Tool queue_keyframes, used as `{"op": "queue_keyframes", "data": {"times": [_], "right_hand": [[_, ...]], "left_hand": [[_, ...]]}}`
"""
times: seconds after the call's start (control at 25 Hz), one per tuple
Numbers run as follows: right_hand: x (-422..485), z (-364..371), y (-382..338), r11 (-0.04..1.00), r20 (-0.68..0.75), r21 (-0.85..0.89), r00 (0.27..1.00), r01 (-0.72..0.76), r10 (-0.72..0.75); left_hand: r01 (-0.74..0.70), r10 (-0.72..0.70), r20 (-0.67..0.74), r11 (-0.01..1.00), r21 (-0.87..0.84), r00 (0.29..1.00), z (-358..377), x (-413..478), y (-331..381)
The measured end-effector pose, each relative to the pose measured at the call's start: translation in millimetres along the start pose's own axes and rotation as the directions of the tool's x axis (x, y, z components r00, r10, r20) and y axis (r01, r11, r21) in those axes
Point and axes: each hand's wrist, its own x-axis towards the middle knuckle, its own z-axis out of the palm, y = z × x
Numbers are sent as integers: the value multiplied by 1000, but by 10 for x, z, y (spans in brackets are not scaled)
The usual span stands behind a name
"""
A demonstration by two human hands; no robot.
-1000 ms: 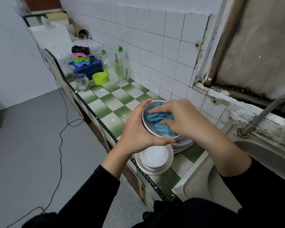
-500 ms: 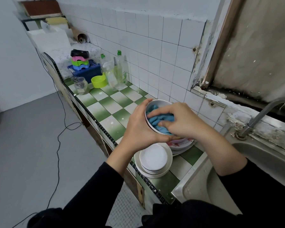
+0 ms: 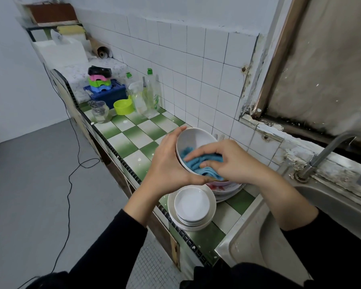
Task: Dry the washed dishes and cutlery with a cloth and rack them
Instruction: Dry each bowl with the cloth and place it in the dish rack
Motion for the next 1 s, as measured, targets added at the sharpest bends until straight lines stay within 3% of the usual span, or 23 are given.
{"op": "queue_keyframes", "data": {"times": [0.08,0.12,0.16,0.24,0.32,0.36,0.44,0.52,0.6,0.64,0.76,0.84,0.88,0.92,1.0], "right_hand": [[27,-92,61,970,52,-242,998,-25,39],[53,-109,91,941,-13,-334,999,-51,50],[76,-91,107,936,-116,-346,993,-67,28],[77,13,53,985,-224,-172,974,1,-40],[14,40,1,998,-84,-1,994,65,-65],[-15,-9,-5,998,28,-5,998,58,-58],[-2,-141,71,977,137,-213,991,32,-2],[52,-178,117,905,3,-425,1000,14,-14],[93,-83,83,924,-215,-377,964,68,-158],[86,-12,64,948,-254,-291,945,128,-205],[23,0,31,986,-49,-72,986,153,-157],[16,-122,52,971,115,-212,990,109,-86],[31,-172,66,937,117,-336,992,92,-55],[51,-217,69,908,56,-416,998,55,-35],[83,-200,27,945,-132,-328,991,-10,-35]], "left_hand": [[-16,15,11,1000,9,1000,1,-43,17],[-20,20,15,1000,0,1000,29,-70,40],[-18,18,16,1000,-16,1000,56,-91,64],[-13,14,11,999,-41,1000,68,-100,89],[5,-5,-3,999,-32,1000,15,-92,78],[12,-12,-9,1000,-21,1000,-17,-91,70],[9,-9,-8,1000,-16,1000,-20,-106,89],[17,-18,-15,999,-41,1000,28,-129,143],[11,-12,-17,998,-56,1000,52,-115,184],[6,-6,-8,999,-54,1000,42,-96,187],[12,-12,4,1000,-8,1000,-65,-38,158],[18,-18,4,1000,1,1000,-92,-33,153],[16,-16,4,1000,-10,1000,-83,-46,163],[14,-14,4,1000,-25,1000,-59,-59,179],[7,-7,10,999,-51,1000,-15,-68,195]]}}
